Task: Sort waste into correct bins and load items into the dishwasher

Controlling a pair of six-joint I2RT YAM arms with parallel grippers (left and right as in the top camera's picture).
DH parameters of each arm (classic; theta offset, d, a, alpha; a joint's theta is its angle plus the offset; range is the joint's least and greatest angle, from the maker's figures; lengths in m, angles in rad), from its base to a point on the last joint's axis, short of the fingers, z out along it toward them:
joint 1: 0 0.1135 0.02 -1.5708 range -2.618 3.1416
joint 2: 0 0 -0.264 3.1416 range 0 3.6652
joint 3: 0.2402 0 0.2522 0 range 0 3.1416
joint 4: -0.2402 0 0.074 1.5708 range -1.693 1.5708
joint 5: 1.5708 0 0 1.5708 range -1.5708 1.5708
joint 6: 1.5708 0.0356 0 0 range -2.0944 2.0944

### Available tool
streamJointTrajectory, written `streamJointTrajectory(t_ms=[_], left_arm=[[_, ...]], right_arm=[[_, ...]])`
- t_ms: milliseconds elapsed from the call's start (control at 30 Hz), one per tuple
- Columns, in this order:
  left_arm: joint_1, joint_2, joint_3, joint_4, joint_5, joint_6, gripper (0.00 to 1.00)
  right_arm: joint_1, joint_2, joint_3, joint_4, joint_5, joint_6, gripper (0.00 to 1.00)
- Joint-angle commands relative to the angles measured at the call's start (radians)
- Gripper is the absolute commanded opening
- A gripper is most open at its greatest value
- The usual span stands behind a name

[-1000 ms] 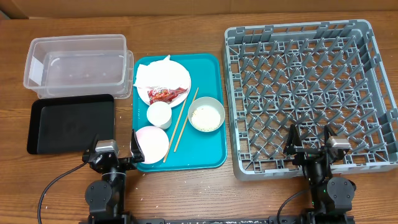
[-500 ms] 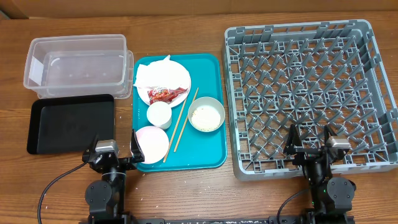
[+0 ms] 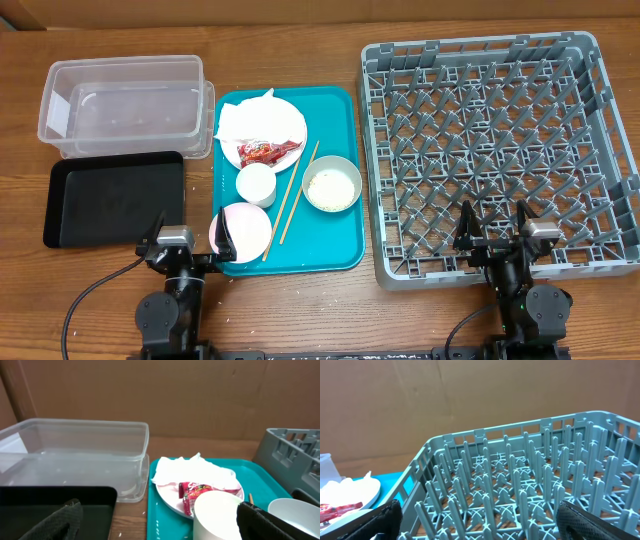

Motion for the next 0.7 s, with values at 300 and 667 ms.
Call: streamJointTrajectory(t_ms=[300,667], left_arm=[[0.0,0.504,0.566,-0.1,0.183,0.148,1.0],[-0.002,1.13,1.273,-0.573,0.327,0.334,1.0]], right_arm=[[-0.003,0.068,0.27,-0.057,-0.01,-0.003,1.0],[-0.003,0.401,0.567,-0.238,-0.01,-0.003,1.0]])
